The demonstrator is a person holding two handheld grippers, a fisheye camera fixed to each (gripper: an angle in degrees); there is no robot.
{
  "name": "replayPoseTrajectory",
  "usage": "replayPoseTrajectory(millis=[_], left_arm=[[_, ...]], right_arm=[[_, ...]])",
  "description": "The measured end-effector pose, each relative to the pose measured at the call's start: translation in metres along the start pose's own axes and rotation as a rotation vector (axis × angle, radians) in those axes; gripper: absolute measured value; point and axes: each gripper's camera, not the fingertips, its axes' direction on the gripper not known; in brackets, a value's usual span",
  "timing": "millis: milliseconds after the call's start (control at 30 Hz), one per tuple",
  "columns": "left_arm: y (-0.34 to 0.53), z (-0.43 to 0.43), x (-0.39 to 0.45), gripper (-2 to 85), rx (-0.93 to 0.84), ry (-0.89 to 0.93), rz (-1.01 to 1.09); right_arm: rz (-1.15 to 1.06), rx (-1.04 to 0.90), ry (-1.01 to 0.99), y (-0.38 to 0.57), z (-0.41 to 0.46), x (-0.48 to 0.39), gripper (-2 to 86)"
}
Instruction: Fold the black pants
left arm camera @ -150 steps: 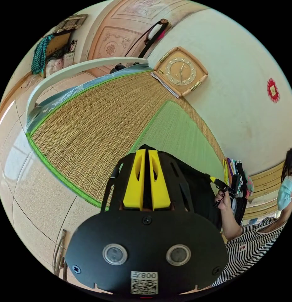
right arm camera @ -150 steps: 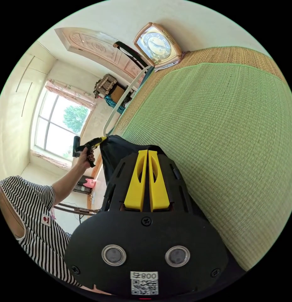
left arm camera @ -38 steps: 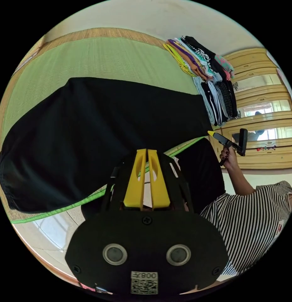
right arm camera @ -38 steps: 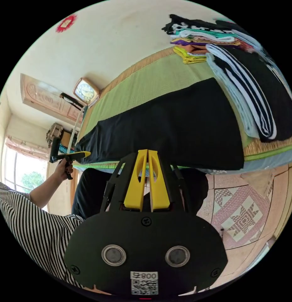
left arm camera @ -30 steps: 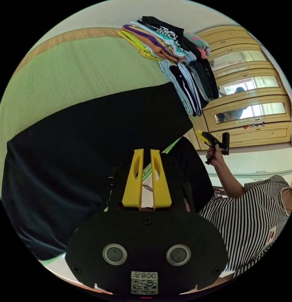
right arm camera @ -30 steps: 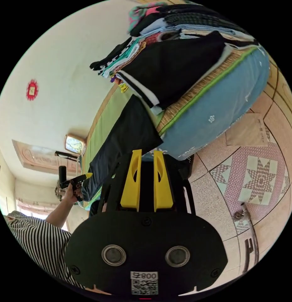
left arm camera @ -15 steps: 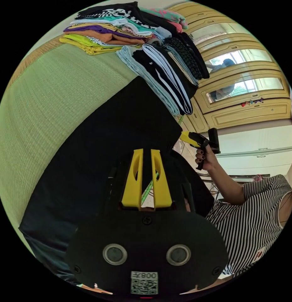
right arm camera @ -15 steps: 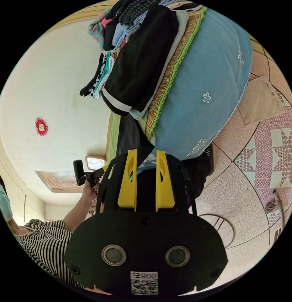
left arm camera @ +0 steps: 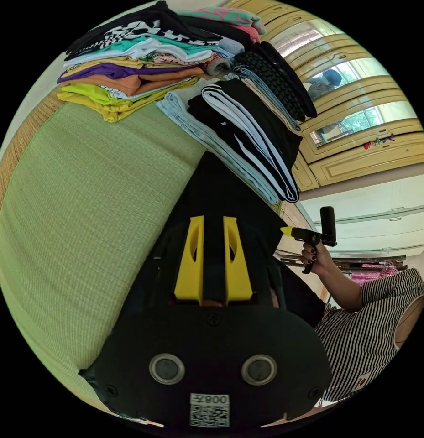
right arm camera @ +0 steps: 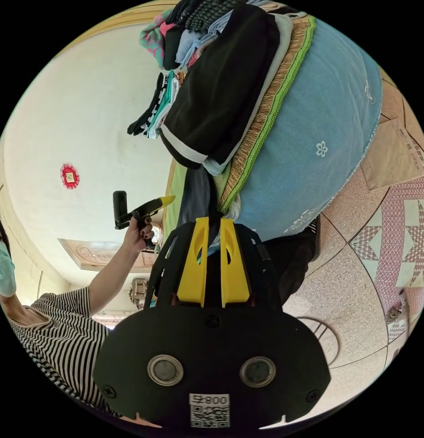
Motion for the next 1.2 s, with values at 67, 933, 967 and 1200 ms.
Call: replayPoseTrajectory(millis=[67, 933, 967, 1200], left_arm=[[-0.028, -0.003, 0.007, 7.7, -0.017, -0.03, 0.018], [-0.079, 0.007, 0.066, 2.3, -0.174, -0.196, 0.222], [-0.073, 0.002, 0.065, 2.2, -0.165, -0.19, 0.224], [-0.034, -0.024, 0.055, 2.0, -0.113, -0.18, 0.254]], right_arm=[[0.0, -0.006, -0.01, -0.002, 0.0, 0.006, 3.7], [0.008, -0.035, -0.072, -0.033, 0.003, 0.015, 3.3], [0.006, -0.034, -0.073, -0.034, 0.003, 0.013, 3.3], [-0.066, -0.013, -0.091, -0.037, -0.006, -0.036, 3.1]])
